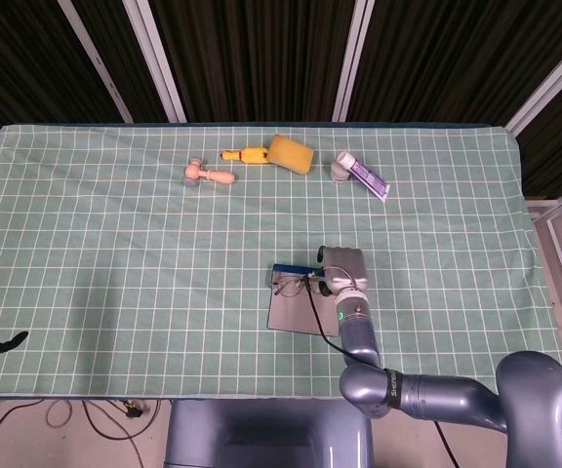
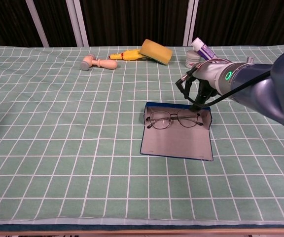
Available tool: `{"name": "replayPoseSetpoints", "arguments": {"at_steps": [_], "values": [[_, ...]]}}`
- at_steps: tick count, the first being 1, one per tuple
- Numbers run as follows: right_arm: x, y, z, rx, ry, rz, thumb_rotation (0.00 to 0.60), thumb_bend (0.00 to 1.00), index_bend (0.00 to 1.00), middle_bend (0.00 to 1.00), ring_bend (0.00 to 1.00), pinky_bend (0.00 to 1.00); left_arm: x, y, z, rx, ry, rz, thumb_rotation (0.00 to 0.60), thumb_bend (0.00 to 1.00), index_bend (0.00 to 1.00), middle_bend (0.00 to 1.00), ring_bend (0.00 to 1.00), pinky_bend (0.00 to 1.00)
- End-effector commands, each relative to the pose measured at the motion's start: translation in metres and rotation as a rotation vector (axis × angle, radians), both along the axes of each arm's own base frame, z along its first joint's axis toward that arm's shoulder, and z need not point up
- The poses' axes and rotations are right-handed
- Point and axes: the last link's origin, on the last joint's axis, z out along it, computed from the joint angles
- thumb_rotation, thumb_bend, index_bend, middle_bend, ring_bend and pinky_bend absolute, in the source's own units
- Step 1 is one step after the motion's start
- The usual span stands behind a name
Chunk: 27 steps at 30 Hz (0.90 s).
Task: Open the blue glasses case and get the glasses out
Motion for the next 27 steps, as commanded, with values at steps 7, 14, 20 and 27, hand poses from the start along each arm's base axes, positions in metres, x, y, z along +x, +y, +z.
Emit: {"name": "replayPoseSetpoints", "arguments": {"at_steps": [7,14,20,27], "values": [[0.002,-0.002,-0.009,0.011,-0.015,-0.007,0.600,0.42,0.37,0.94,1.00,0.99,0.000,0.000,0.000,-0.001,-0.002,0.003,0.600,0.00,0.00,0.00,0.00,0.00],[-0.001,-0.006,-0.013,0.006,-0.004,-0.012,0.600,0.42,0.37,0.94,1.00,0.99,-0.001,0.001,0.001,0.001,-0.003,0.005,0.600,0.00,0.00,0.00,0.00,0.00],[-0.002,-0.007,-0.014,0.007,-0.002,-0.018,0.600,0.44,0.37,0.94,1.00,0.99,-0.001,0.001,0.000,-0.001,-0.004,0.006,0.600,0.00,0.00,0.00,0.00,0.00],[-0.002,-0.006,-0.016,0.010,-0.006,-0.028,0.600,0.47,0.37,0.94,1.00,0.99,-0.001,0.001,0.000,0.001,-0.007,0.008,0.600,0.00,0.00,0.00,0.00,0.00]]}}
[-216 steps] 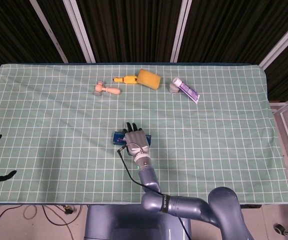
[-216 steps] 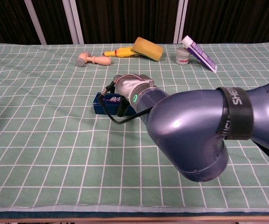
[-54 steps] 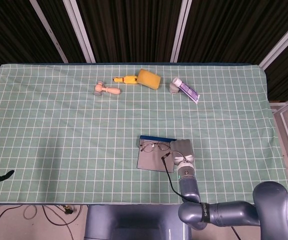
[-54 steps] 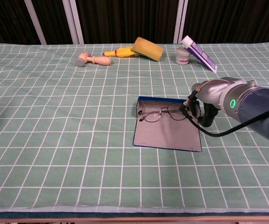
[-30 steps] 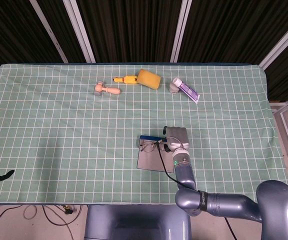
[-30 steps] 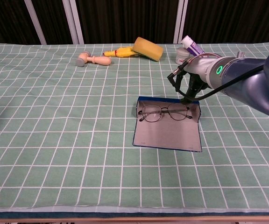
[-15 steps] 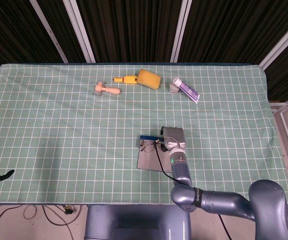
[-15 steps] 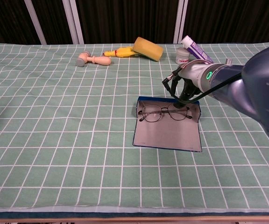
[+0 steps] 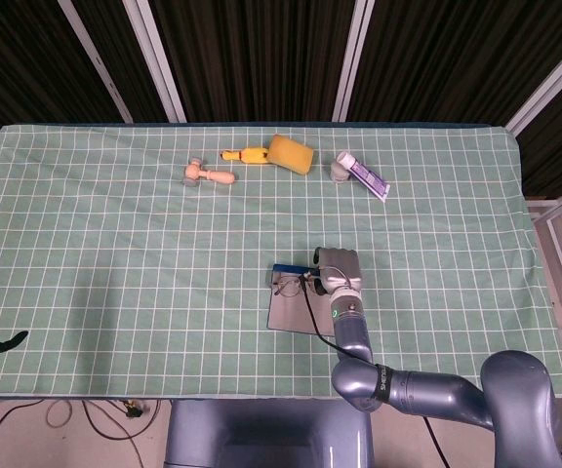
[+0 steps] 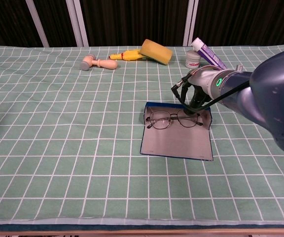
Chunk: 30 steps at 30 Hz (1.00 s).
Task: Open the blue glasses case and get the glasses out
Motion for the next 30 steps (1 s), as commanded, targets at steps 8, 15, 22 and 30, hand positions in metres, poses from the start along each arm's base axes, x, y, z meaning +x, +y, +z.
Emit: {"name": "replayPoseSetpoints", "arguments": {"at_steps": [8,15,22,30], "values": [[-0.0027,-0.0004,-0.0020,0.000,0.003,-0.013,0.600,0.47,0.41,0.94,1.00,0.99,-0.0001,-0.0002,0.0003,0.000,-0.001,0.000,0.600,0.00,0.00,0.00,0.00,0.00],[-0.0032,-0.0007,-0.0021,-0.001,0.005,-0.013,0.600,0.47,0.44,0.94,1.00,0.99,-0.0003,-0.0001,0.0002,-0.001,-0.002,0.002,0.600,0.00,0.00,0.00,0.00,0.00],[-0.0050,-0.0003,-0.0027,0.001,0.008,-0.019,0.600,0.47,0.47,0.94,1.00,0.99,-0.0004,-0.0001,0.0005,0.000,-0.003,0.003,0.600,0.00,0.00,0.00,0.00,0.00],[-0.0038,0.0005,-0.0038,0.004,0.008,-0.014,0.600,0.48,0.48,0.94,1.00,0.99,-0.0004,-0.0002,0.0005,0.001,-0.004,0.003,0.600,0.00,0.00,0.00,0.00,0.00]]}}
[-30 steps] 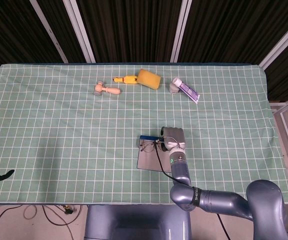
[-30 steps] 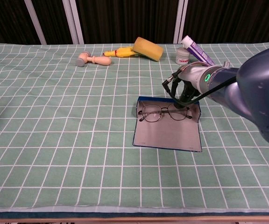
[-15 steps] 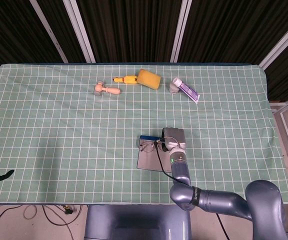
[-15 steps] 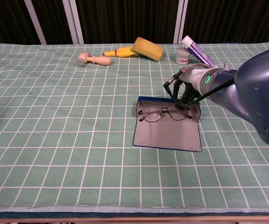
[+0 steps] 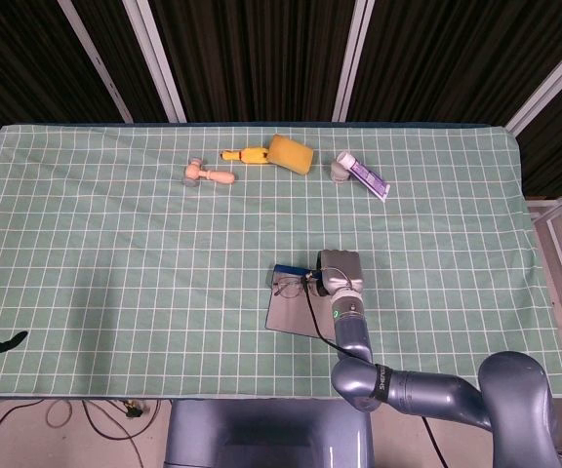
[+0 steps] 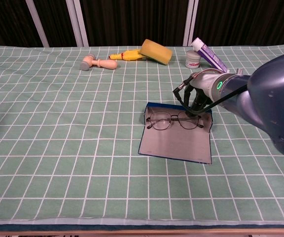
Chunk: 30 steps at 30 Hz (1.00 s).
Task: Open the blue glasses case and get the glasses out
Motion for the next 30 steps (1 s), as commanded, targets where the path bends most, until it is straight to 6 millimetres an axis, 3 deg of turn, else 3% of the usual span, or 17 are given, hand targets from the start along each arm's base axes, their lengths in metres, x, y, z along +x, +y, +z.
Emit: {"name": "replayPoseSetpoints", "arguments": {"at_steps": [1,19,30], "values": [[0.000,0.000,0.000,0.001,-0.001,0.001,0.600,0.48,0.49,0.94,1.00,0.99,0.000,0.000,0.000,0.000,-0.001,0.001,0.600,0.00,0.00,0.00,0.00,0.00],[0.012,-0.007,0.009,-0.126,-0.137,0.072,0.600,0.49,0.51,0.94,1.00,0.99,0.000,0.000,0.000,0.002,-0.003,0.002,0.600,0.00,0.00,0.00,0.00,0.00],[0.005,-0.003,0.003,-0.247,-0.298,0.104,0.600,0.49,0.52,0.94,1.00,0.99,0.000,-0.001,0.000,0.003,-0.003,0.001,0.600,0.00,0.00,0.00,0.00,0.00]]}}
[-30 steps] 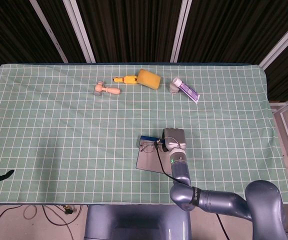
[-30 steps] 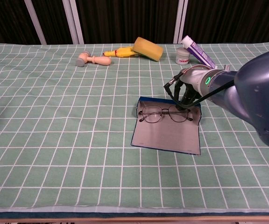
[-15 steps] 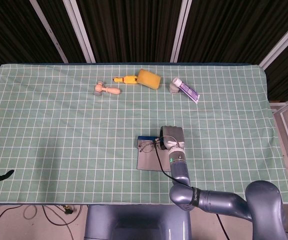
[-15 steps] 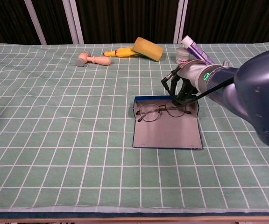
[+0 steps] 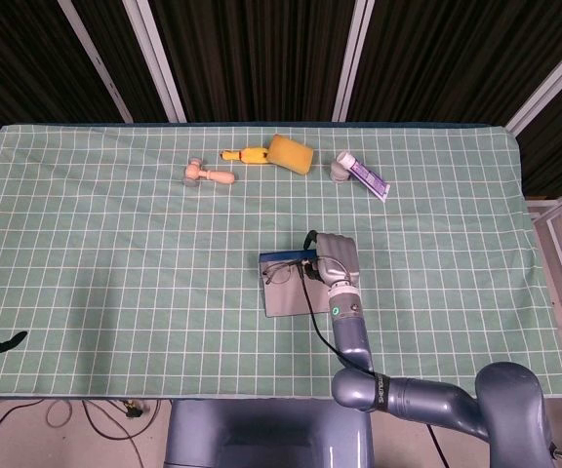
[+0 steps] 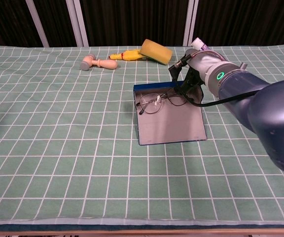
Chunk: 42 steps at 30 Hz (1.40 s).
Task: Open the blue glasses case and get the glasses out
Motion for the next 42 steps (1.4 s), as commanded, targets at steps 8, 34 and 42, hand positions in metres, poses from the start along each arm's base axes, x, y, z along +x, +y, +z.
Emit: {"name": "replayPoseSetpoints", "arguments": {"at_steps": [8,34,42], "values": [[-0.009,0.005,-0.011,-0.054,-0.117,-0.018,0.600,0.49,0.52,0.94,1.00,0.99,0.000,0.000,0.000,0.000,-0.001,0.000,0.600,0.00,0.00,0.00,0.00,0.00],[-0.007,-0.017,-0.011,-0.145,-0.141,0.012,0.600,0.49,0.53,0.93,1.00,0.99,0.000,0.000,0.000,0.004,0.000,-0.002,0.600,0.00,0.00,0.00,0.00,0.00],[-0.005,-0.046,-0.005,-0.154,-0.042,-0.001,0.600,0.44,0.05,0.91,0.99,0.98,0.000,0.000,0.000,0.004,0.004,-0.003,0.600,0.00,0.00,0.00,0.00,0.00]]}}
